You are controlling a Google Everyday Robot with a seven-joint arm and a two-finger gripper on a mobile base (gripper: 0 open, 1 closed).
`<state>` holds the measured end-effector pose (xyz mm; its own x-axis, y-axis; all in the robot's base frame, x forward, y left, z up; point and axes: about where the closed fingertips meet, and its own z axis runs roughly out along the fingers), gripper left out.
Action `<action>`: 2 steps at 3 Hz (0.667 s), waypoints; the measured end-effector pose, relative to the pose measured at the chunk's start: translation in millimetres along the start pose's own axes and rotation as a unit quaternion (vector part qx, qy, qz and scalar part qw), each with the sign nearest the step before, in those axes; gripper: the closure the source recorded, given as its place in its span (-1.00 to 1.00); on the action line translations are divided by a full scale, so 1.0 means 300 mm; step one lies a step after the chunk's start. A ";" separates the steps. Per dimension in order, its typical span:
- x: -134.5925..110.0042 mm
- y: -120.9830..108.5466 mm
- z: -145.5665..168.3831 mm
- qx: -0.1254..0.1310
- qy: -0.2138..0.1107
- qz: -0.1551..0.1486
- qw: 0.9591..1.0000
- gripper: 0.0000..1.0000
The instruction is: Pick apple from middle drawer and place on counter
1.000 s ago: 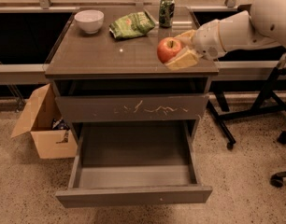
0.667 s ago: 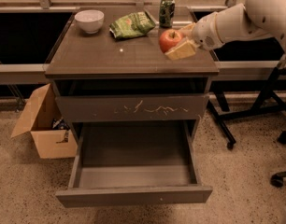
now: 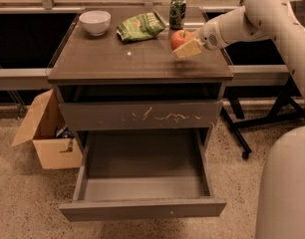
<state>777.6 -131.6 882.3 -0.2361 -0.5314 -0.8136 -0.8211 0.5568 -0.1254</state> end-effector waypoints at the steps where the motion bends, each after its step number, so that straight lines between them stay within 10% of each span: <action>1: 0.023 -0.049 0.066 0.005 0.013 0.032 0.999 0.71; 2: 0.031 -0.082 0.118 0.005 0.027 0.047 0.999 0.09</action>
Offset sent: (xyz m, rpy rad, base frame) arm 0.0547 -0.0030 -0.0222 0.0004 0.1048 -0.0989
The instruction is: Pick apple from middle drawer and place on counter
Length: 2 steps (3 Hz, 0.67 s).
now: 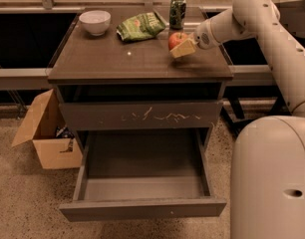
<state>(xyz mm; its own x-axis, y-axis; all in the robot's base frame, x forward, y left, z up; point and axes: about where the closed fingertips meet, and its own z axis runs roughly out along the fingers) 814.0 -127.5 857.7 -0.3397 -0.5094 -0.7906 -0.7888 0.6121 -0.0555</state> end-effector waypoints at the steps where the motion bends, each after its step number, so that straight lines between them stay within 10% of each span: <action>1: 0.000 -0.010 0.021 -0.001 0.007 0.002 1.000 -0.37; 2: -0.007 -0.014 0.013 -0.003 0.000 -0.003 1.000 -0.97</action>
Offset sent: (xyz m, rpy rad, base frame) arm 0.0087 -0.0055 0.0071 -0.0002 -0.0110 0.0069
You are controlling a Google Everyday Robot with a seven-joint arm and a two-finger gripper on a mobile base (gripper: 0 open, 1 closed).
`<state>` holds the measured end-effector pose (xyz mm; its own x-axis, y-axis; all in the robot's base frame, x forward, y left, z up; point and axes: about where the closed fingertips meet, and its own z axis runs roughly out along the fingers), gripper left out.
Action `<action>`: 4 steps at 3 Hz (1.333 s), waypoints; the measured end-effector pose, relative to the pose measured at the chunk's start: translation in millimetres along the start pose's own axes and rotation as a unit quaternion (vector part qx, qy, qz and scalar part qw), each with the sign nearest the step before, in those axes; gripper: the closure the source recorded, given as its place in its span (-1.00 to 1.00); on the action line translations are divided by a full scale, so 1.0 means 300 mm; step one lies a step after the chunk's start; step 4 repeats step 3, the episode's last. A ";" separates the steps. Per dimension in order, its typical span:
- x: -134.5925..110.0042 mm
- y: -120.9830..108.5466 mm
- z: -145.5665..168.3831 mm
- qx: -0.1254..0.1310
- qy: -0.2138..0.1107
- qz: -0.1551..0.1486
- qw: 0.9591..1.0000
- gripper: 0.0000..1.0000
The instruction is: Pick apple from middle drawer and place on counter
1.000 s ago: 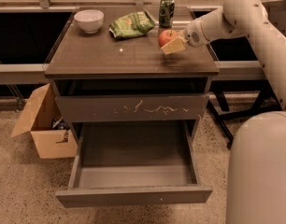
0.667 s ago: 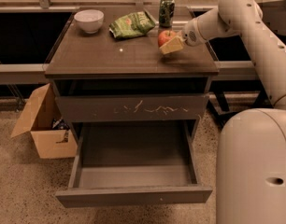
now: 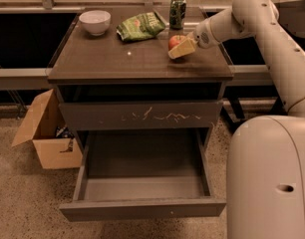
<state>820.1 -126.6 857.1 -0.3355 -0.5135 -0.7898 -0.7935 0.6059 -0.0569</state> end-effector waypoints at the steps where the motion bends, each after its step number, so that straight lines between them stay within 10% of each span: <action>1: 0.001 0.001 -0.045 0.004 -0.012 -0.007 1.000 -1.00; 4: 0.026 0.054 -0.294 0.020 -0.061 -0.039 0.997 -1.00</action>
Offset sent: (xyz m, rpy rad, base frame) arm -0.0514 -0.0465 0.0387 0.0314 -0.1288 -0.0174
